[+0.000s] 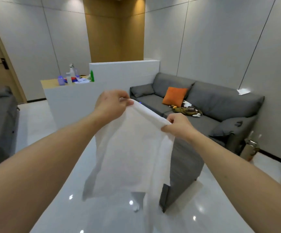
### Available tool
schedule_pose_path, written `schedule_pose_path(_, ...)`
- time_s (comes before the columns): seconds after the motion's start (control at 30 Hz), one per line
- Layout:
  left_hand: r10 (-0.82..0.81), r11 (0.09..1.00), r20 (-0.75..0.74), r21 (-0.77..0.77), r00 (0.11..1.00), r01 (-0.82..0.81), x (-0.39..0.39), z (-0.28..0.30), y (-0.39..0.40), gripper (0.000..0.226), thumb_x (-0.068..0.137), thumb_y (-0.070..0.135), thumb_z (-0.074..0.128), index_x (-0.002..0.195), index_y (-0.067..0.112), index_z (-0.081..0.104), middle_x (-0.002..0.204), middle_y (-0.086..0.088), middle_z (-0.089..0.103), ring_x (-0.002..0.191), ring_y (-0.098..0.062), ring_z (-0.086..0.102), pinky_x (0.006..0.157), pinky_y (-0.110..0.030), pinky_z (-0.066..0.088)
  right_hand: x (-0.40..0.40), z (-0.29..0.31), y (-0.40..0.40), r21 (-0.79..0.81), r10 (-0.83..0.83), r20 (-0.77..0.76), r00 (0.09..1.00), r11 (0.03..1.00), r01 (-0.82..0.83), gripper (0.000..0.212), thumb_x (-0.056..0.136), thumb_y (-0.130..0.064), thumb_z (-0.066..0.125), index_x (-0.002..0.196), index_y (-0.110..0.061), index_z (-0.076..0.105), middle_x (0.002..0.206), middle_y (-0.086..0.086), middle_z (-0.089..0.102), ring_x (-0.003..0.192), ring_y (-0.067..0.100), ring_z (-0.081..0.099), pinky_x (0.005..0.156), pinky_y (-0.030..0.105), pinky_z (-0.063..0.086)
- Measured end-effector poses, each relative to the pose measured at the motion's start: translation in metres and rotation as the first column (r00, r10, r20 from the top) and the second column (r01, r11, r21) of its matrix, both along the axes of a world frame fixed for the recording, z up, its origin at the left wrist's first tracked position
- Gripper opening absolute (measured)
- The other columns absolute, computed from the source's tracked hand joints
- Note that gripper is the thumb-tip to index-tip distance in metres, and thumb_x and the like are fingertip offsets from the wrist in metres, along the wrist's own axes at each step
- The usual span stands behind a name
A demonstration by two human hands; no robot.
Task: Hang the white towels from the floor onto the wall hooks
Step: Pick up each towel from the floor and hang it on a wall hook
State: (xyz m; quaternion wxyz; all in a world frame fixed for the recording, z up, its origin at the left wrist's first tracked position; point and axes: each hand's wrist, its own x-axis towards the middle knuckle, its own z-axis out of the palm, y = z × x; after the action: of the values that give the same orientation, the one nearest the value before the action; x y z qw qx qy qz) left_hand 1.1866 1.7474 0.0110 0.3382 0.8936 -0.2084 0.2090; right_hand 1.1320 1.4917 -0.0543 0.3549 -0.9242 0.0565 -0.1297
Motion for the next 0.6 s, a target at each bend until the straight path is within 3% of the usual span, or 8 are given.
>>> schedule_pose_path(0.13, 0.014, 0.999, -0.034, 0.043, 0.999, -0.012, -0.001, -0.003, -0.080, 0.017, 0.087, 0.046, 0.068, 0.089, 0.030, 0.074, 0.089, 0.005, 0.068, 0.088, -0.019, 0.058, 0.077, -0.030, 0.047, -0.035, -0.005, -0.126, 0.021, -0.070, -0.100, 0.993, 0.997, 0.072, 0.034, 0.064, -0.024, 0.086, 0.058, -0.015, 0.054, 0.060, -0.001, 0.055, 0.060, 0.015, 0.052, 0.055, 0.029, 0.037)
schedule_pose_path(0.27, 0.067, 0.997, -0.050, 0.028, 0.996, -0.066, -0.002, -0.014, -0.162, 0.017, 0.088, 0.046, 0.066, 0.092, 0.032, 0.074, 0.089, 0.007, 0.065, 0.084, -0.016, 0.054, 0.074, -0.026, 0.038, -0.069, -0.008, -0.231, -0.015, -0.128, -0.218, 0.968, 0.992, 0.128, 0.032, 0.058, -0.027, 0.091, 0.067, -0.011, 0.064, 0.068, 0.003, 0.063, 0.065, 0.017, 0.059, 0.057, 0.029, 0.043)
schedule_pose_path(0.37, 0.199, 0.973, -0.076, 0.135, 0.977, -0.187, 0.006, -0.019, -0.211, 0.018, 0.089, 0.045, 0.064, 0.097, 0.031, 0.073, 0.102, 0.001, 0.069, 0.092, -0.023, 0.057, 0.075, -0.029, 0.041, -0.089, -0.010, -0.297, -0.036, -0.199, -0.250, 0.948, 0.980, 0.196, 0.025, 0.062, -0.022, 0.089, 0.063, -0.016, 0.065, 0.063, -0.002, 0.063, 0.063, 0.016, 0.059, 0.052, 0.024, 0.040)
schedule_pose_path(0.43, 0.246, 0.933, -0.113, 0.296, 0.963, -0.203, 0.014, -0.019, -0.248, 0.019, 0.089, 0.043, 0.064, 0.099, 0.029, 0.071, 0.105, -0.004, 0.068, 0.092, -0.027, 0.058, 0.074, -0.029, 0.041, -0.093, -0.013, -0.329, 0.063, -0.246, -0.211, 0.946, 0.962, 0.265, 0.020, 0.066, -0.016, 0.087, 0.065, -0.015, 0.068, 0.061, -0.002, 0.065, 0.062, 0.017, 0.061, 0.052, 0.023, 0.042)
schedule_pose_path(0.5, 0.147, 0.890, -0.175, 0.453, 0.973, -0.053, 0.018, -0.021, -0.296, 0.026, 0.084, 0.040, 0.070, 0.107, 0.029, 0.068, 0.112, -0.004, 0.064, 0.099, -0.026, 0.057, 0.079, -0.031, 0.045, -0.085, -0.013, -0.343, 0.141, -0.264, -0.140, 0.954, 0.949, 0.283, 0.014, 0.069, -0.010, 0.083, 0.068, -0.016, 0.070, 0.066, -0.001, 0.068, 0.066, 0.017, 0.062, 0.055, 0.022, 0.044)
schedule_pose_path(0.53, 0.033, 0.876, -0.231, 0.475, 0.972, 0.083, 0.017, -0.023, -0.324, 0.041, 0.079, 0.041, 0.076, 0.116, 0.028, 0.064, 0.118, -0.003, 0.061, 0.106, -0.024, 0.056, 0.085, -0.034, 0.048, -0.077, -0.011, -0.345, 0.139, -0.247, -0.108, 0.963, 0.955, 0.260, 0.013, 0.070, -0.009, 0.081, 0.071, -0.017, 0.071, 0.070, 0.000, 0.069, 0.069, 0.017, 0.063, 0.056, 0.023, 0.045)
schedule_pose_path(0.6, -0.232, 0.821, -0.402, 0.407, 0.886, 0.400, 0.008, -0.028, -0.384, 0.075, 0.068, 0.044, 0.085, 0.134, 0.029, 0.051, 0.132, 0.003, 0.054, 0.119, -0.020, 0.051, 0.099, -0.036, 0.046, -0.057, 0.000, -0.345, 0.102, -0.192, -0.053, 0.980, 0.975, 0.196, 0.013, 0.069, -0.011, 0.080, 0.072, -0.021, 0.073, 0.074, -0.001, 0.069, 0.072, 0.014, 0.062, 0.057, 0.023, 0.046)
